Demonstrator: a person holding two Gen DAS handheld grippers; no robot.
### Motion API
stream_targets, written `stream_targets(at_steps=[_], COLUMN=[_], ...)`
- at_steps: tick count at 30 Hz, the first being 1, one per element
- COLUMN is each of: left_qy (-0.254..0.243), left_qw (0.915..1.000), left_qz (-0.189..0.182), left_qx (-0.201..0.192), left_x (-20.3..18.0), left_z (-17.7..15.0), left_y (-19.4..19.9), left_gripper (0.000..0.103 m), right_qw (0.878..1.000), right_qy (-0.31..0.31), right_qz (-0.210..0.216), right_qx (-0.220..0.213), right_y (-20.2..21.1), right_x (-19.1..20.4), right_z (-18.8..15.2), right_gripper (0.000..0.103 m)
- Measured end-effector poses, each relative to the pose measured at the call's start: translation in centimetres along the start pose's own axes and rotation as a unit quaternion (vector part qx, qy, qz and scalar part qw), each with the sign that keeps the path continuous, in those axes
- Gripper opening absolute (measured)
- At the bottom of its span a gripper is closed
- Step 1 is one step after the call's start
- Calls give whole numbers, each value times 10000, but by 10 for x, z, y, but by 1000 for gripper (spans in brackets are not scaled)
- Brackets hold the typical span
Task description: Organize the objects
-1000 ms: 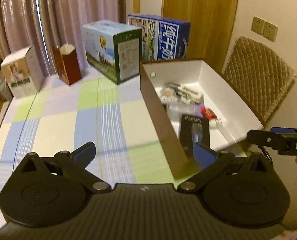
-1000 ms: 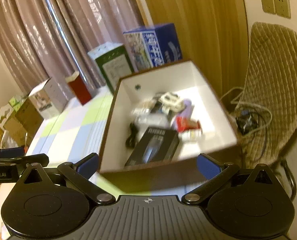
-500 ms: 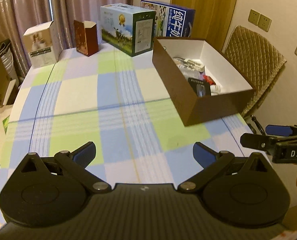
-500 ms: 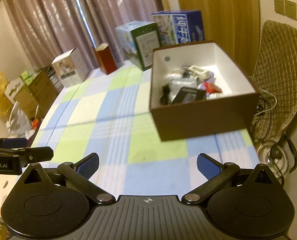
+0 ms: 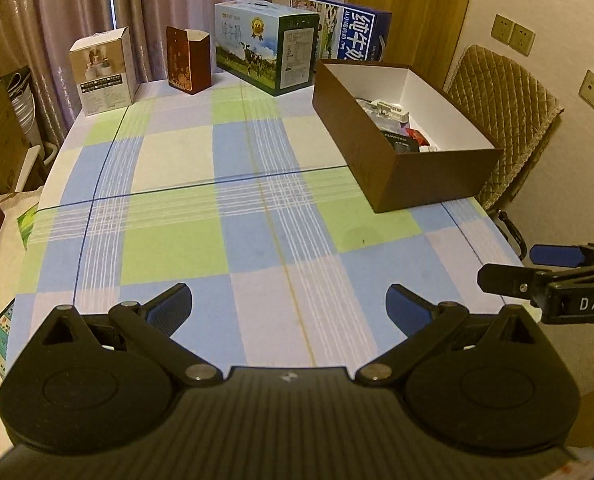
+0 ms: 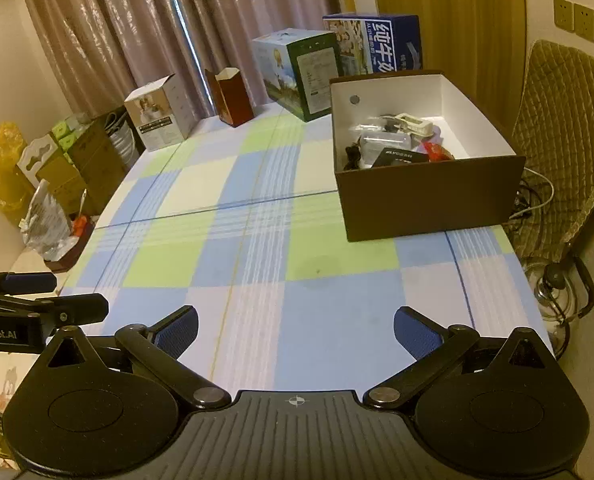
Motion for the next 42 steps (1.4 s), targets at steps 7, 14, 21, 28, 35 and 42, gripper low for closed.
stream_targets(at_steps=[7, 14, 21, 28, 35, 42], left_qy=[31, 62, 41, 73, 82, 91], left_qw=[10000, 10000, 9999, 9999, 9999, 9999], left_qz=[21, 42, 64, 65, 56, 52], left_qx=[-47, -62, -93, -77, -63, -59], left_x=[4, 8, 13, 19, 21, 22], left_z=[-8, -11, -10, -8, -7, -5], left_y=[8, 13, 15, 14, 13, 12], left_gripper=[102, 102, 102, 102, 102, 102], right_qw=[10000, 10000, 9999, 9999, 9999, 9998], right_qy=[38, 84, 110, 143, 159, 175], right_qz=[-9, 14, 14, 12, 9, 8], right_qx=[-5, -4, 0, 21, 32, 30], right_y=[4, 3, 0, -3, -6, -8], right_x=[6, 12, 17, 22, 23, 24], right_z=[-4, -4, -2, 0, 3, 5], right_gripper=[101, 101, 101, 101, 101, 101])
Point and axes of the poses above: each gripper's, at about its wrist camera, not at the fingertips, and y roughly against the way its jaws point, x to its left, z to its top, the point moved 7 cm from there along -y, roughly the way its jaws point, and after that the axes turned 12 degrees about -z, right-handed, at the moved point
